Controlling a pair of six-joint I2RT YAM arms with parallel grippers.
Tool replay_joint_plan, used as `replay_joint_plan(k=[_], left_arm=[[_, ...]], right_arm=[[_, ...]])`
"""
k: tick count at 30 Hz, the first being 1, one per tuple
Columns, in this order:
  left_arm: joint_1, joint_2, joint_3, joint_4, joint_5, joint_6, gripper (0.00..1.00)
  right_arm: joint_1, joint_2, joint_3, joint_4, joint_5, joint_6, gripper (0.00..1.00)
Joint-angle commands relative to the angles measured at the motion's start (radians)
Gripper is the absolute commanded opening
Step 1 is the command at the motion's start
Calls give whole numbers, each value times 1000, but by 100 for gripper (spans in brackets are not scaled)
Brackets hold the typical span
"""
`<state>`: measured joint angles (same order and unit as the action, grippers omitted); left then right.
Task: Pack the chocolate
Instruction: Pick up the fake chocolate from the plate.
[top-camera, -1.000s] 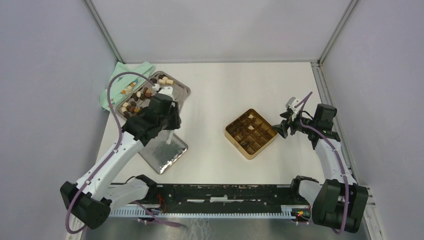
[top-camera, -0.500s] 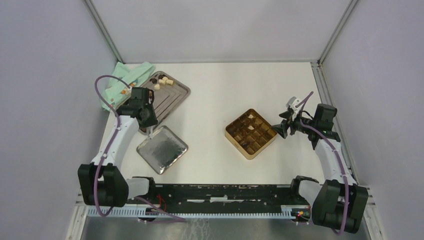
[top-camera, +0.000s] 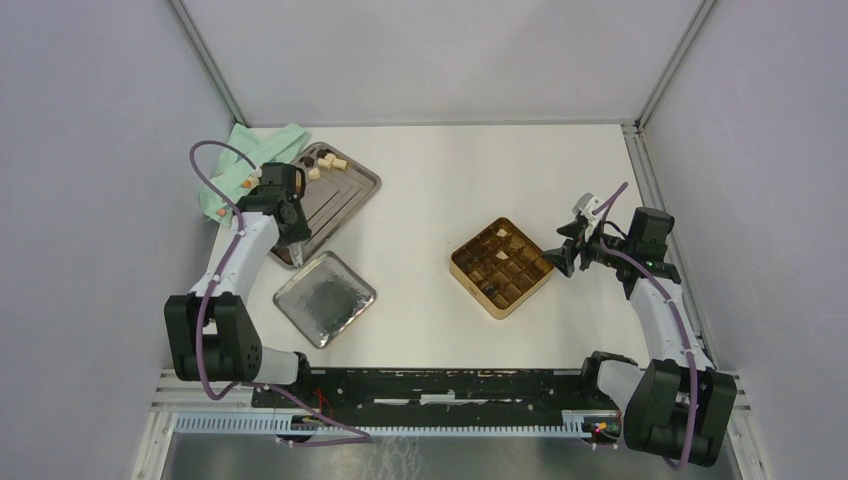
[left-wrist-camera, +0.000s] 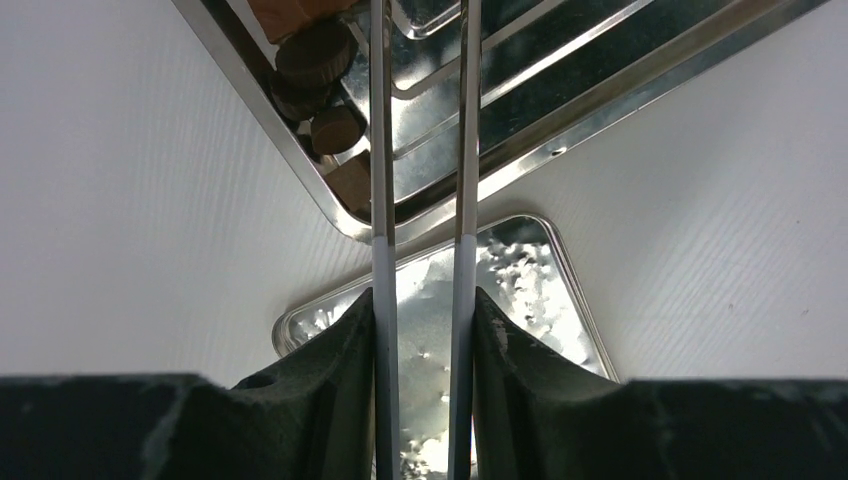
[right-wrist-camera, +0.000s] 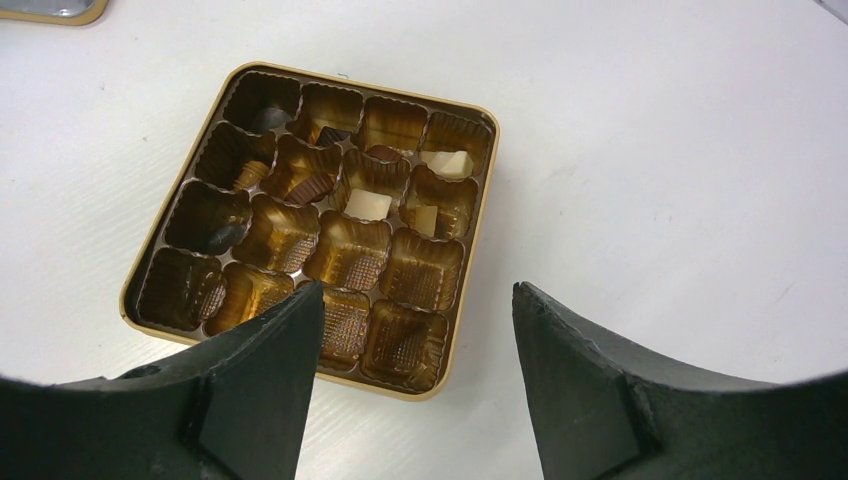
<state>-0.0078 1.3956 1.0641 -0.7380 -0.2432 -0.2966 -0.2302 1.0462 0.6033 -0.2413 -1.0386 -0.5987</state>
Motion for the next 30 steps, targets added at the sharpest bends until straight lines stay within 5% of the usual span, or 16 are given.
replay_joint_plan(k=[1, 30], left_arm=[[35, -17, 58, 47, -43, 64, 41], [87, 122, 88, 49, 54, 66, 40]], right_arm=[[-3, -15, -2, 38, -26, 7, 74], [-3, -10, -7, 40, -26, 11, 74]])
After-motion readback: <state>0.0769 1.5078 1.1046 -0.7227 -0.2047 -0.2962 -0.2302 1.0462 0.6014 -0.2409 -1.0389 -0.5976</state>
